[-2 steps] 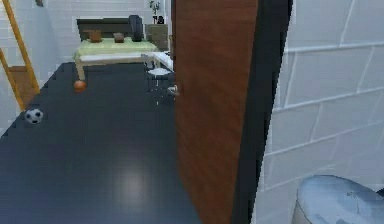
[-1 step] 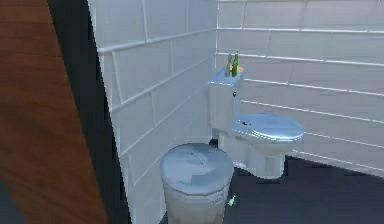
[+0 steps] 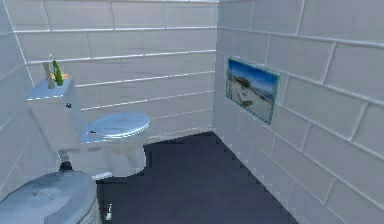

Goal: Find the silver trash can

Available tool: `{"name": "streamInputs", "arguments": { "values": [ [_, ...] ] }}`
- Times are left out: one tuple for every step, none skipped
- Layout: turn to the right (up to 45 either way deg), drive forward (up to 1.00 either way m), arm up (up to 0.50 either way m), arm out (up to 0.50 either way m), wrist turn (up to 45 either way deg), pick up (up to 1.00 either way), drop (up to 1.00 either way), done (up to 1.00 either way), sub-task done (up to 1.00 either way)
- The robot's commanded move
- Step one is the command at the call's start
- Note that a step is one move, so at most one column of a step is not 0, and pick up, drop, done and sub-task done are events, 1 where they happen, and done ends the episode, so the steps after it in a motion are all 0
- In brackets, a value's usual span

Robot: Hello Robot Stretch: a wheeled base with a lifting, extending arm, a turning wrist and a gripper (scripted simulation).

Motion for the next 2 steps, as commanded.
{"name": "streamInputs", "arguments": {
  "values": [
    [0.0,0.10,0.00,0.00,0.0,0.00,0.00,0.00,0.00],
    [-45.0,0.00,0.00,0.00,0.0,0.00,0.00,0.00,0.00]
  ]
}}
